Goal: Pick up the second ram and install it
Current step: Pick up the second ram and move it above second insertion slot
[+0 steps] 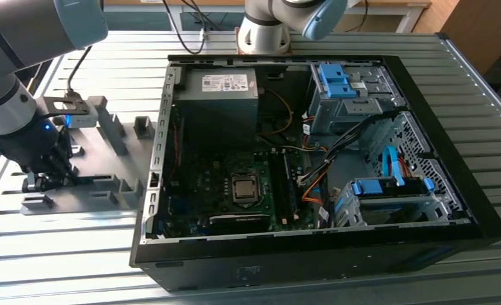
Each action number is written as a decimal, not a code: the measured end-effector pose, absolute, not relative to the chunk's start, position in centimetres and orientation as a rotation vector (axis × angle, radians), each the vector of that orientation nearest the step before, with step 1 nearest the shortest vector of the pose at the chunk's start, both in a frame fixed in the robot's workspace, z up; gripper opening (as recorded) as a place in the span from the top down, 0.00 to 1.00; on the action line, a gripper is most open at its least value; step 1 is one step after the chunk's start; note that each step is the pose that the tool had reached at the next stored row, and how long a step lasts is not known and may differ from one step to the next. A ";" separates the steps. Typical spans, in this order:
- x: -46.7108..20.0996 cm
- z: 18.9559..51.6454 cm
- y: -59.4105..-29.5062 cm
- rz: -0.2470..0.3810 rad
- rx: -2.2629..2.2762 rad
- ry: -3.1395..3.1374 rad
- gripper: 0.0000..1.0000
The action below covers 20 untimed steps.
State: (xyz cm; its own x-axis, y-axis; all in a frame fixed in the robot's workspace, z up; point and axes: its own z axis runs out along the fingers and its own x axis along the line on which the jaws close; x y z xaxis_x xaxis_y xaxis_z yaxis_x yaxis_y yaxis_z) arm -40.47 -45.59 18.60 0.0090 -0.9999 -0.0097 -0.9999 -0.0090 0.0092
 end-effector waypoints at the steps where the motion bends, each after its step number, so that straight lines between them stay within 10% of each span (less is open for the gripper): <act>1: -40.5 18.6 -45.6 0.021 -2.231 2.211 0.86; 20: -40.5 19.0 -45.6 0.021 -2.231 2.211 0.86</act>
